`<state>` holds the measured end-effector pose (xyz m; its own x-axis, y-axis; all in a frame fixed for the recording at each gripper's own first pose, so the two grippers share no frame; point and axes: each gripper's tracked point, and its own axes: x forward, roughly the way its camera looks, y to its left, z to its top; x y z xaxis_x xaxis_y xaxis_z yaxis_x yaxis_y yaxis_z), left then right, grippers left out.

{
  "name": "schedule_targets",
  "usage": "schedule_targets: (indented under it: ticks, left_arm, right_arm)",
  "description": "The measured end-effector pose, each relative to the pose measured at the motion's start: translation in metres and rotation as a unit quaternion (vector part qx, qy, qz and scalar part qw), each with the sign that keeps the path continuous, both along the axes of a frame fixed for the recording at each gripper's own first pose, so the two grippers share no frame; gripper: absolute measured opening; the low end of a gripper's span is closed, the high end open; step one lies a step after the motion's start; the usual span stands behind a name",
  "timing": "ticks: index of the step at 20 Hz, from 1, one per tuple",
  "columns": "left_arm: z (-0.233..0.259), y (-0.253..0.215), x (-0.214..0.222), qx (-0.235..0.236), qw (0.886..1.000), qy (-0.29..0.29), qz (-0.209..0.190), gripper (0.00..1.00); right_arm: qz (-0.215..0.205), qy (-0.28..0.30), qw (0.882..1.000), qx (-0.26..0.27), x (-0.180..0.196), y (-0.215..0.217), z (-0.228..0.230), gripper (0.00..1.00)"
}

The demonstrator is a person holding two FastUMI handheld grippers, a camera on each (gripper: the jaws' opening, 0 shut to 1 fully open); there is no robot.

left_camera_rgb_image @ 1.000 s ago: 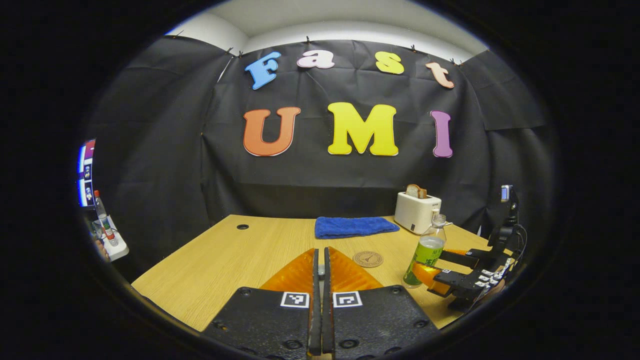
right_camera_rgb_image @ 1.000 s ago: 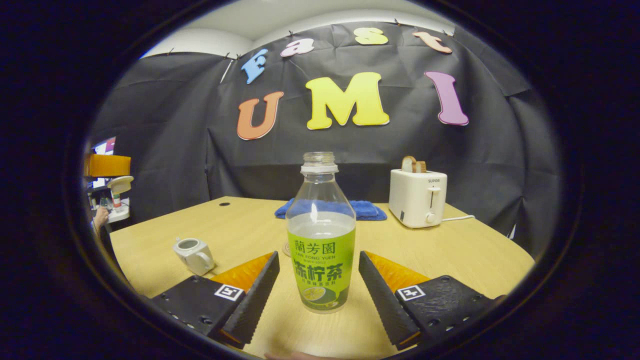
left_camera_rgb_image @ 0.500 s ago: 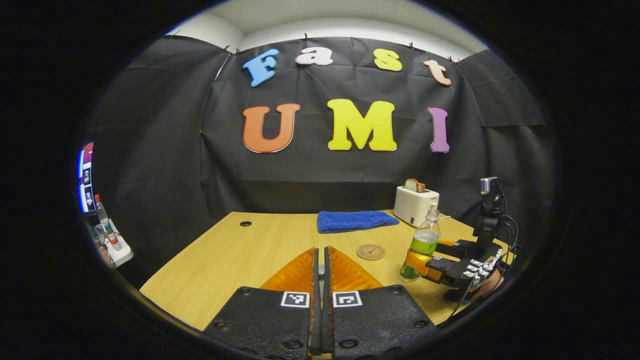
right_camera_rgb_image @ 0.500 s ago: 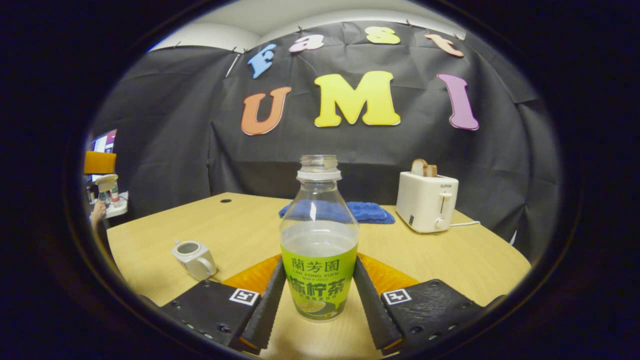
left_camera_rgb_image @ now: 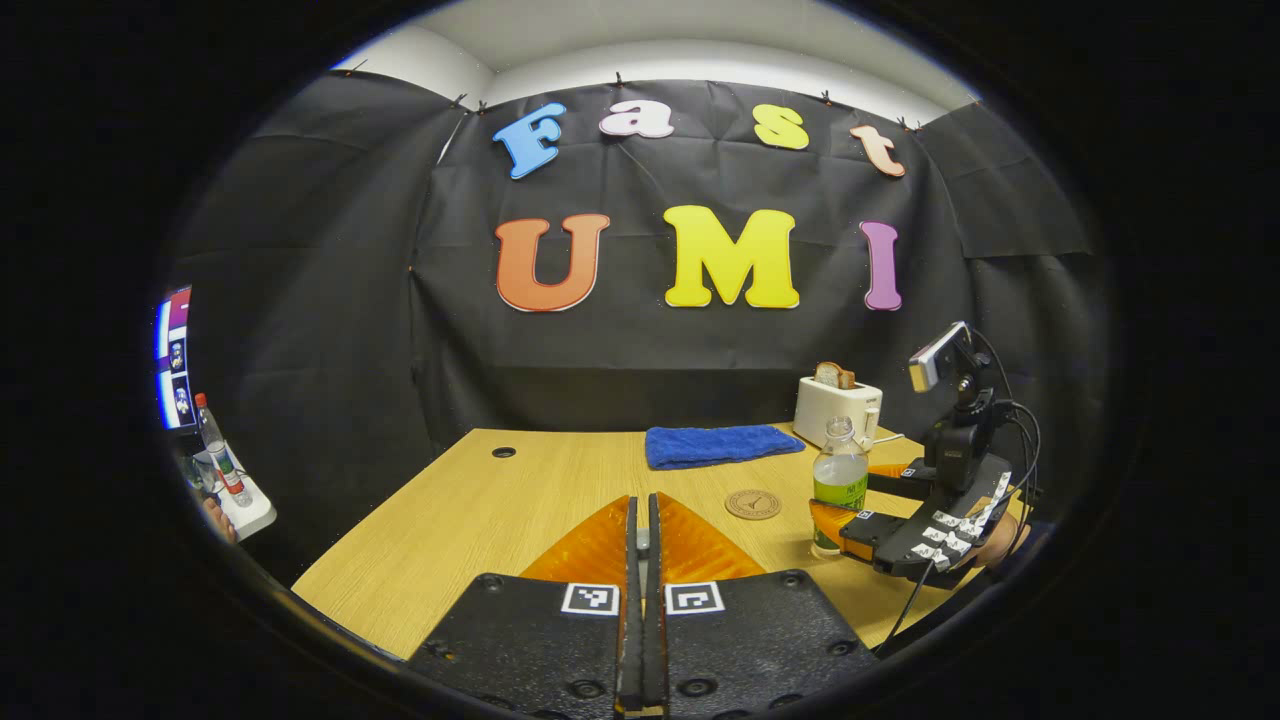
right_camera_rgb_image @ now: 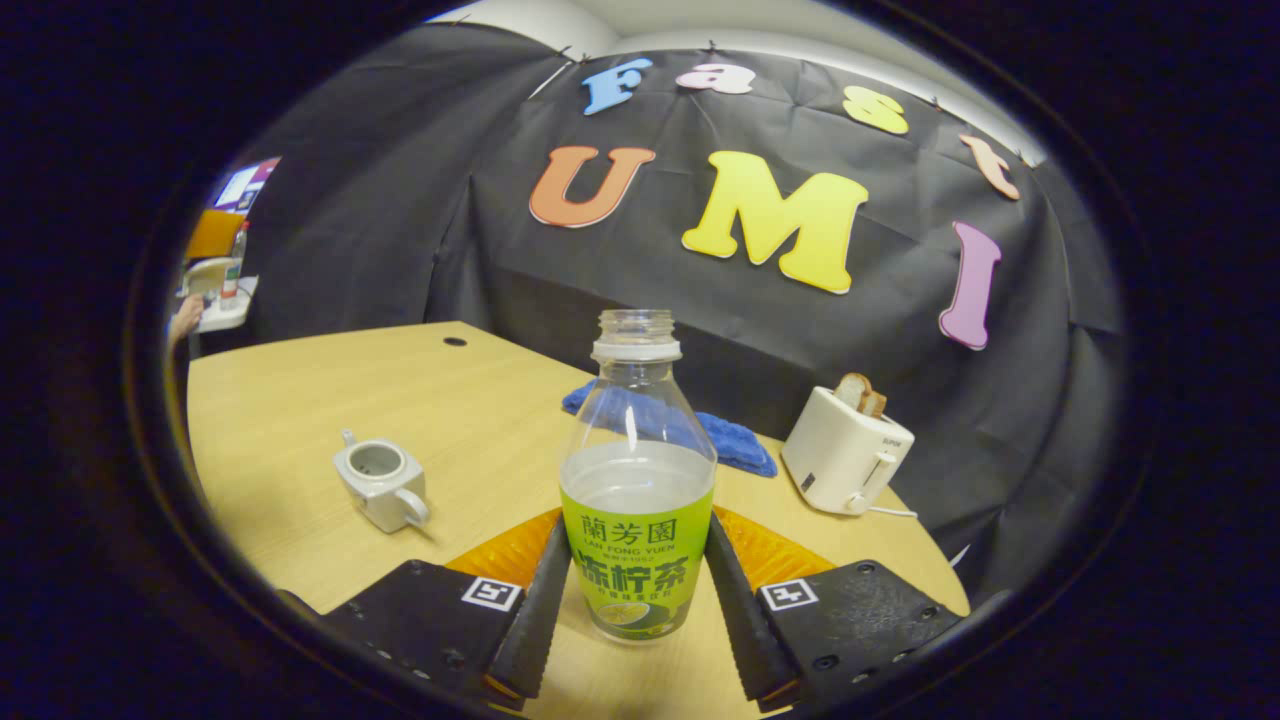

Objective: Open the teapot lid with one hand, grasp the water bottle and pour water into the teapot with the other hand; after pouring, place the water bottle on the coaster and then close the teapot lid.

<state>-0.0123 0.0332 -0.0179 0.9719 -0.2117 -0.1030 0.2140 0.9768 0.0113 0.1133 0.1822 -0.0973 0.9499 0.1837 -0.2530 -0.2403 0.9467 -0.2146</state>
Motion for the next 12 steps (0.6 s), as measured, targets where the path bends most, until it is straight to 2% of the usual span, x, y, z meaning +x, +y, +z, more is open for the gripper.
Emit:
schedule_targets:
  ticks: [3,5,9,12]
  left_arm:
    - [-0.002,0.005,0.000,-0.004,1.000,0.002,0.001,0.03]
    - [-0.004,0.007,0.001,-0.001,1.000,0.004,0.001,0.03]
    - [-0.002,0.012,-0.001,-0.003,1.000,0.002,0.004,0.03]
    - [0.001,0.014,-0.004,-0.004,1.000,-0.003,0.000,0.03]
  right_arm:
    - [-0.005,0.004,0.997,-0.079,0.005,0.000,-0.007,0.72]
    - [-0.006,-0.005,0.990,-0.139,0.009,-0.002,-0.008,0.72]
    - [0.001,-0.030,0.971,-0.237,0.012,0.001,-0.008,0.72]
    - [0.005,-0.053,0.950,-0.308,0.018,0.002,-0.008,0.72]
